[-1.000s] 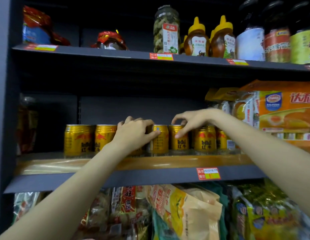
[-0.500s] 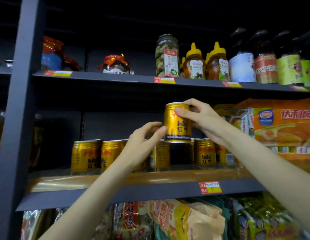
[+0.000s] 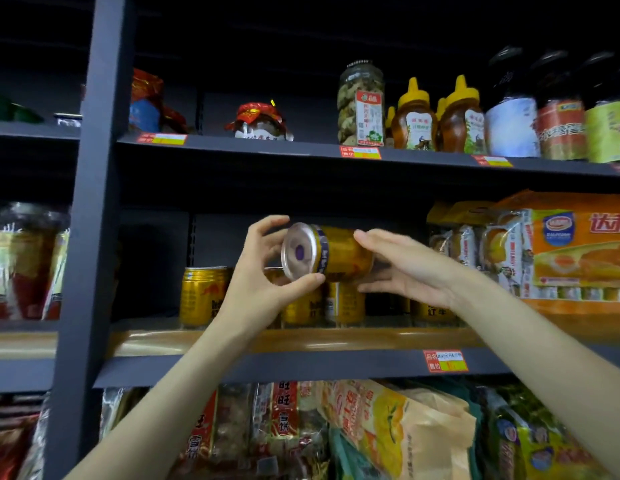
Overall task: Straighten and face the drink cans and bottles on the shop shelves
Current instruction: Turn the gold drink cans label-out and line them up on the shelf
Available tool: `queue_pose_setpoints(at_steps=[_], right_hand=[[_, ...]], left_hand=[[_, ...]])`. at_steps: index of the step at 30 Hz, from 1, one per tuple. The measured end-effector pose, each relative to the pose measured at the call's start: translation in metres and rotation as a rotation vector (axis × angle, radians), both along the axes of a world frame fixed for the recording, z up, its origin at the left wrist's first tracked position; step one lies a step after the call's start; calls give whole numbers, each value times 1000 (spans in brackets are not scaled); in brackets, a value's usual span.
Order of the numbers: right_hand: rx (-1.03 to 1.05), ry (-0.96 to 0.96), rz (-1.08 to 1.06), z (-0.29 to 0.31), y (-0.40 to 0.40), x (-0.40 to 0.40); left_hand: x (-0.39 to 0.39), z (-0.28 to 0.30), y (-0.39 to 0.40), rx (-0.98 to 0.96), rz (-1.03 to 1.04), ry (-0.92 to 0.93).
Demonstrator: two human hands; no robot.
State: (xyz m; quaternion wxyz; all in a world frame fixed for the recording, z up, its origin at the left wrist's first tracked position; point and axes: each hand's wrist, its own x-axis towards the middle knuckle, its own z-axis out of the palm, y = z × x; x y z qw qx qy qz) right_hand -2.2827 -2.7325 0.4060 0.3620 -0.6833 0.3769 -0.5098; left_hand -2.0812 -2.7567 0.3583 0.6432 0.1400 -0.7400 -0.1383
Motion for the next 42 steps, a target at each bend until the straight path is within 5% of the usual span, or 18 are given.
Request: queue_pose_setpoints(at_steps=[4,8,13,18,30,36,42], right_hand=[[176,-303,175,-15,-4,11],[211,-362,228,-18,-3,13],[-69,-445,135,-16,-5,12],[-362,-312,47,-17,-3,8],[-194,-205,66,-15,3,-4],[-351,-202,118,-22,3,-8],[-10,-305,164,-24,2,-7]], left_hand=[[-3,4,8,-99,19,-45],[-2,6,9,-139,32,-136],[-3,1,7,-47,47,-193],[-8,-3,6,497,-458,33],[-3,-7,2,263,-197,-24],[-8,5,4,486,-587,102],[-10,6,5,-97,47,-117]])
